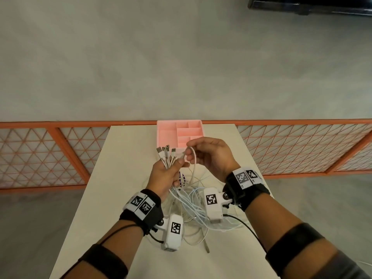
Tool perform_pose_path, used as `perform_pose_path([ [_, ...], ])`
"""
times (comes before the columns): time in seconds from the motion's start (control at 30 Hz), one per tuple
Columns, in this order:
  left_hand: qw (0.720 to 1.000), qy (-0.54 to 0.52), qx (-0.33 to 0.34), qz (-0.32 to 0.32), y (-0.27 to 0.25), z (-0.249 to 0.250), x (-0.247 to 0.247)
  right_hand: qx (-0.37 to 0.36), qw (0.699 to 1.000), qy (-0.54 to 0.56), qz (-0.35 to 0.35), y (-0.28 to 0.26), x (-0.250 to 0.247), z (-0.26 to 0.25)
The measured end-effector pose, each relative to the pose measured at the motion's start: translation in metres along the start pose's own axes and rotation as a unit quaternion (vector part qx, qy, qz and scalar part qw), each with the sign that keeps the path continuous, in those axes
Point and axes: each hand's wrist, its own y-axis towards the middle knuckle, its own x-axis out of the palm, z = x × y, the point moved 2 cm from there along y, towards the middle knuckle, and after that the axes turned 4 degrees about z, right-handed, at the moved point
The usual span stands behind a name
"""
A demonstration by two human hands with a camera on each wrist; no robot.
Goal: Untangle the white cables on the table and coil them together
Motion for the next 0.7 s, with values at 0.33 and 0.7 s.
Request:
perform_pose_path([
  [0.33,0.992,-0.062,-0.044,0.105,0.007,-0.013,-0.016,0.024,0.941,-0.286,0.179,0.006,-0.032,0.018],
  [0.7,0.996,0.03,-0.03,0.078,0.004,-0.016,-0.006,0.062,0.896,-0.439,0.024,-0.002,-0.003,0.057],
])
